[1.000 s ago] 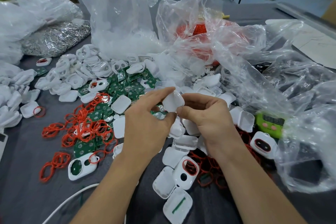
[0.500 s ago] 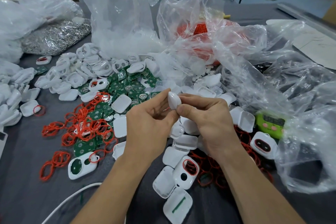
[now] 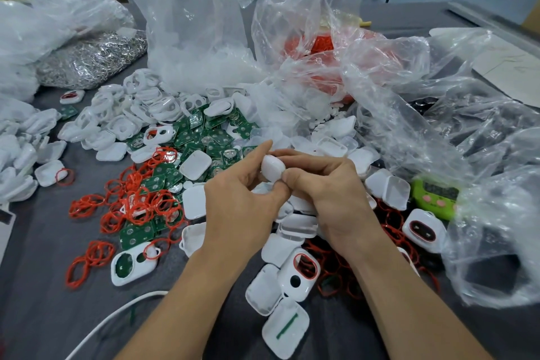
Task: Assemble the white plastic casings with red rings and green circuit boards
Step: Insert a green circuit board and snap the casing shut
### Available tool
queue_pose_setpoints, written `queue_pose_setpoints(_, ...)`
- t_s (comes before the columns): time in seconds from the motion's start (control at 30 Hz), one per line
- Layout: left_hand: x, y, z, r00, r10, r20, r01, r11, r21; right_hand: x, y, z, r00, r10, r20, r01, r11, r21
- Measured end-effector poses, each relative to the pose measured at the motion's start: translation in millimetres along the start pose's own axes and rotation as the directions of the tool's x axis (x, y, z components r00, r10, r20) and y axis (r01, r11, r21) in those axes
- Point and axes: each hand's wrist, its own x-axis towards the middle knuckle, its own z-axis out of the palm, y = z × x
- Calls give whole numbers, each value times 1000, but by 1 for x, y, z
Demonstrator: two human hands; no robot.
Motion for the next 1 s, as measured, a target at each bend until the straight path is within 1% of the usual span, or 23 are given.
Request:
queue_pose_setpoints(0.1, 1, 6, 1, 999, -32, 12, 31, 999, 6, 0, 0, 2, 997, 59, -50, -54, 994, 99)
queue_pose_setpoints(0.2, 6, 4, -1, 990, -88, 113, 104, 984, -143, 2, -1, 4, 991, 106, -83, -87, 976, 200)
queue_pose_setpoints(0.27, 8, 3, -2, 981, -95, 169, 127, 972, -195, 4, -2, 5, 993, 92, -77, -72, 970, 231)
queue_pose_setpoints(0.37, 10, 3, -2, 968, -113, 223, 170, 951, -257, 4, -1, 3, 997, 14, -72, -2, 987, 158)
queue_pose_setpoints(0.43, 13, 3, -5, 953, -139, 271, 238, 894, -379, 5, 0, 1, 996, -56, -72, 61, 995, 74)
queue_pose_setpoints(0.5, 16, 1, -7, 941, -147, 304, 276, 854, -442, 6, 0, -1, 990, -122, -66, 123, 992, 11)
queue_pose_setpoints(0.57, 16, 1, -7, 936, -159, 314, 304, 813, -497, 3, 1, 1, 984, -177, -19, 175, 983, -57)
queue_pose_setpoints(0.63, 15, 2, -6, 922, -218, 319, 372, 726, -578, 1, 3, 2, 986, -164, -6, 162, 980, -118)
queue_pose_setpoints(0.7, 15, 1, -5, 900, -282, 331, 433, 658, -617, 3, 4, 1, 991, -125, -40, 118, 981, -151)
queue_pose_setpoints(0.77, 16, -1, -5, 893, -302, 333, 448, 670, -593, 5, 4, -1, 983, -127, -134, 103, 979, -174)
queue_pose_setpoints(0.83, 17, 0, -5, 911, -274, 307, 404, 734, -546, 7, 3, -5, 960, -124, -251, 88, 985, -152)
queue_pose_setpoints(0.87, 17, 1, -6, 927, -249, 281, 365, 773, -519, 7, 3, -6, 952, -115, -284, 77, 987, -140)
queue_pose_setpoints(0.93, 17, 4, -7, 957, -199, 213, 278, 842, -462, 8, 2, -7, 954, -94, -284, 50, 986, -158)
queue_pose_setpoints(1.0, 16, 4, -7, 972, -167, 164, 222, 882, -416, 7, 0, -7, 977, -50, -206, 13, 984, -179)
